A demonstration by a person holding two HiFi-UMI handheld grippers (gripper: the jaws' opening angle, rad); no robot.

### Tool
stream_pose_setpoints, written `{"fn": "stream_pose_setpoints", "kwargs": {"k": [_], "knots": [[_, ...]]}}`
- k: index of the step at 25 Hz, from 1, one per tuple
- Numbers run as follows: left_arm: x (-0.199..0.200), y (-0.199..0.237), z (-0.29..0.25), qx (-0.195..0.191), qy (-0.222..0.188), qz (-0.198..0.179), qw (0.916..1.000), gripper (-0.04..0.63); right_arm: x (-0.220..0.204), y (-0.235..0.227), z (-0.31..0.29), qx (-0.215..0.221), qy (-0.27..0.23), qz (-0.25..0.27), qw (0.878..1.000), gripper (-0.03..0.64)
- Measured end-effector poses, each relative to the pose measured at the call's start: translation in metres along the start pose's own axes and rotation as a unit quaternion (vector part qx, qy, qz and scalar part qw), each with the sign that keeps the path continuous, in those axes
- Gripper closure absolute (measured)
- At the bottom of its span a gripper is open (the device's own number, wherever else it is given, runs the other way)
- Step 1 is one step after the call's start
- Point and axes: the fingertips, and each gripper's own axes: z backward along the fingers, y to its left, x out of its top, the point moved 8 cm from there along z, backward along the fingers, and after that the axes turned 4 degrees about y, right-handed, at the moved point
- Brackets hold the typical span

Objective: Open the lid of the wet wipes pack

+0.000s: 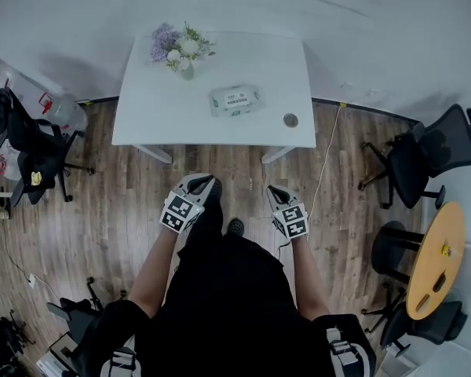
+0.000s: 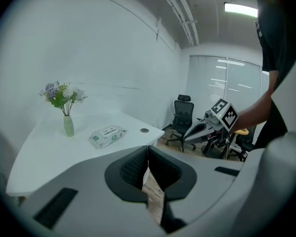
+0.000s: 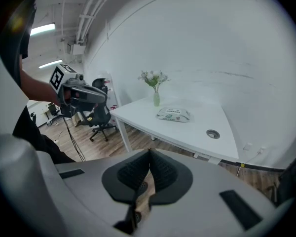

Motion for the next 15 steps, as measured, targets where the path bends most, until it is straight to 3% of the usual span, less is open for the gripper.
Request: {"fn": "stream_pose_setpoints", "kwargs": {"k": [15], "knots": [[0.049,0.155,-0.06,-0.042,0.003,-0.01,0.9991,0.572,0.12,-0.039,-0.108,-0.023,0.003,0.01,1.0,0.6]]}}
